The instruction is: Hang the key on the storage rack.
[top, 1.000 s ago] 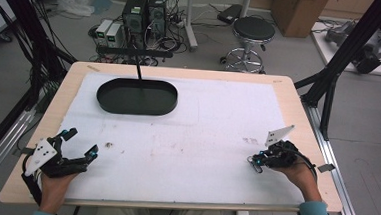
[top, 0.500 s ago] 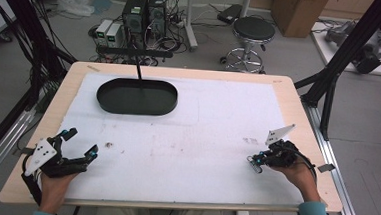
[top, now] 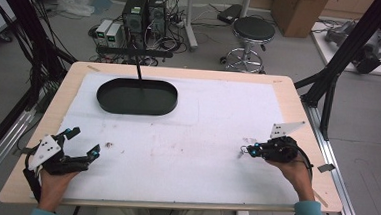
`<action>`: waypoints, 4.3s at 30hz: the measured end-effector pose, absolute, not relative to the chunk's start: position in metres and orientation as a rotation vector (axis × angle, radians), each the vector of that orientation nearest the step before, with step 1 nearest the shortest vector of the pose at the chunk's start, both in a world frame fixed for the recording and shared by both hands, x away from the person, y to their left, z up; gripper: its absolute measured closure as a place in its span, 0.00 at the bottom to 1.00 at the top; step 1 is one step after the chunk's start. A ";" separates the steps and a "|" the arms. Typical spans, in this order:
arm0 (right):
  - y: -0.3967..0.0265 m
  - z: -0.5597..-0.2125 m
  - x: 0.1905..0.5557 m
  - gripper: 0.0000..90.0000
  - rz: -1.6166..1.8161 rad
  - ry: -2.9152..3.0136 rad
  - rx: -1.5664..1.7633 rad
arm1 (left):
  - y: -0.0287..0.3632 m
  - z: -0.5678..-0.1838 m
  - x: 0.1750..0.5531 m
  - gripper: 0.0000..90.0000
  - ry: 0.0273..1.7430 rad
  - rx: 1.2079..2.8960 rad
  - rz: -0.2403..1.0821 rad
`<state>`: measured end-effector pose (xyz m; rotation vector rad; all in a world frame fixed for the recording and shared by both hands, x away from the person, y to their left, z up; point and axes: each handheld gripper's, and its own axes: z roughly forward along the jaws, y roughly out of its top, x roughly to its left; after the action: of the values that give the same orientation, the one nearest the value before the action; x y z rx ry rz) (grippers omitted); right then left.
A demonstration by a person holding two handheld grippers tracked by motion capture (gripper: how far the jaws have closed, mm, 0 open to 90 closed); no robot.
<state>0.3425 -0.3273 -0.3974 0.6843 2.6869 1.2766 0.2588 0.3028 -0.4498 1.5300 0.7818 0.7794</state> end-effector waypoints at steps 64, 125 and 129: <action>-0.165 -0.322 0.384 0.99 1.964 2.439 0.139 | 0.169 -0.323 0.365 0.07 0.291 1.797 0.237; -0.149 -0.326 0.379 0.99 1.966 2.501 0.051 | 0.136 -0.320 0.362 0.91 0.112 1.792 0.066; -0.147 -0.326 0.380 0.99 1.969 2.501 0.038 | 0.137 -0.320 0.362 0.93 0.113 1.793 0.069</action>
<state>0.3800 -0.1475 -0.3264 0.0385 2.5014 1.9687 0.3617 0.1370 -0.3199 1.7933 0.1130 0.0694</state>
